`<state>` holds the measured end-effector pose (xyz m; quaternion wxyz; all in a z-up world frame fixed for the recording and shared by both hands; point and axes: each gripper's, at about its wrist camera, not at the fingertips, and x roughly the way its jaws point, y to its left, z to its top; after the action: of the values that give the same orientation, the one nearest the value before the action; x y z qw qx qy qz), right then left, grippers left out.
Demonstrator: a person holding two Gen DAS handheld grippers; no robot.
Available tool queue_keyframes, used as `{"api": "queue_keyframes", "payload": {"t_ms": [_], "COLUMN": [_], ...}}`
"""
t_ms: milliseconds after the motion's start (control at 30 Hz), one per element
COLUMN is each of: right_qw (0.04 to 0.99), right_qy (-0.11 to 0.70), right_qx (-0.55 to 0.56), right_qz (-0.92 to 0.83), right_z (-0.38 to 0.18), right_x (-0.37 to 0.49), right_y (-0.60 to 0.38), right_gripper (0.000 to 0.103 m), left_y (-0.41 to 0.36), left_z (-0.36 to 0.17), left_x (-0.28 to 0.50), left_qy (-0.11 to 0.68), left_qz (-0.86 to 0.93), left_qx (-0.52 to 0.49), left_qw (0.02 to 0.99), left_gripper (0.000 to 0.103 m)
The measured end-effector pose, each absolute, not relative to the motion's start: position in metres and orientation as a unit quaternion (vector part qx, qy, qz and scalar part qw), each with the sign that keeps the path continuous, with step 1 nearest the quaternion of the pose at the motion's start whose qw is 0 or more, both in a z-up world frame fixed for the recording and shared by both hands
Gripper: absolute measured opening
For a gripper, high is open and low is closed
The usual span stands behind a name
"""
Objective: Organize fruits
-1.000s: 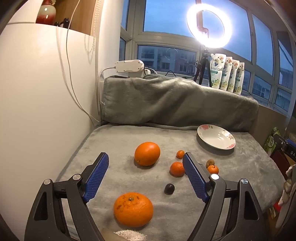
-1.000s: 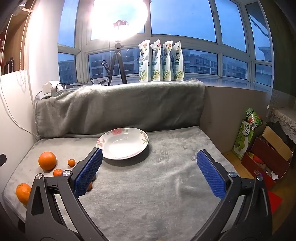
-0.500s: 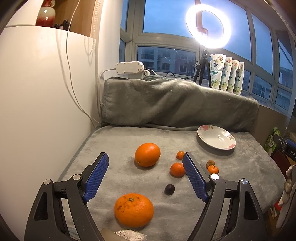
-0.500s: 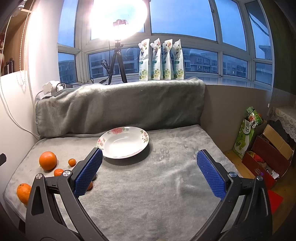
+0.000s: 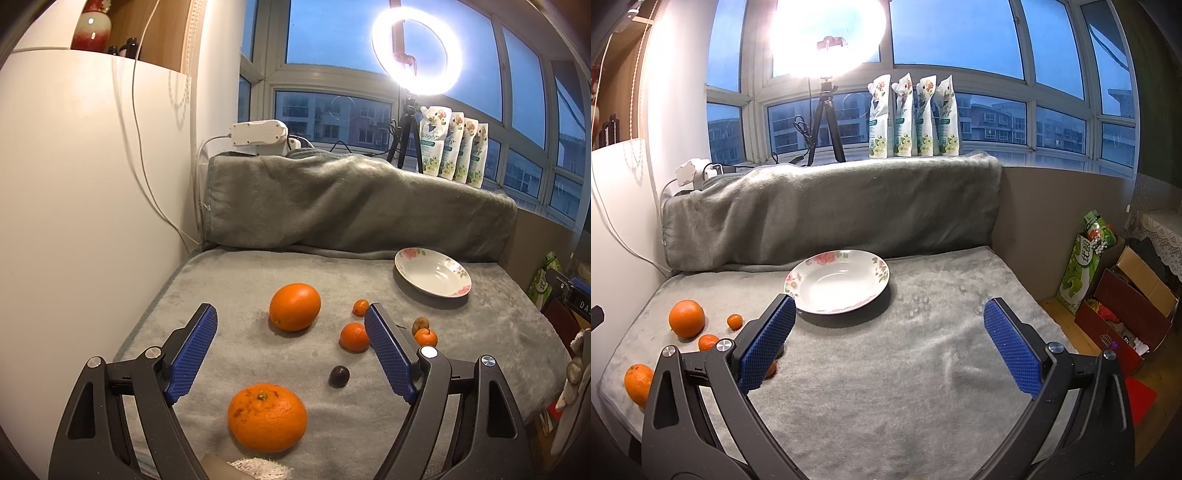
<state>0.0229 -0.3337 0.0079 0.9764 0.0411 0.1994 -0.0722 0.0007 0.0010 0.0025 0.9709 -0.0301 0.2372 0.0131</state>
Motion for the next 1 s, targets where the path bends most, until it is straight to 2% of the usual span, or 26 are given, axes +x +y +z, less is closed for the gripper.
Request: {"api": "queue_keyframes", "payload": {"t_ms": [1000], "right_qw": [0.975], "right_qy": [0.204], "right_qx": [0.043], "right_qz": [-0.07], "right_z": [0.0059], "right_x": [0.0249], "right_y": [-0.3311], "right_gripper": [0.103], "left_y": [0.0013], "left_z": [0.0004], "left_x": [0.0019], "left_qy": [0.239], "left_qz": [0.013], "left_qx": [-0.03], "left_qw": [0.971], "left_gripper": [0.082]}}
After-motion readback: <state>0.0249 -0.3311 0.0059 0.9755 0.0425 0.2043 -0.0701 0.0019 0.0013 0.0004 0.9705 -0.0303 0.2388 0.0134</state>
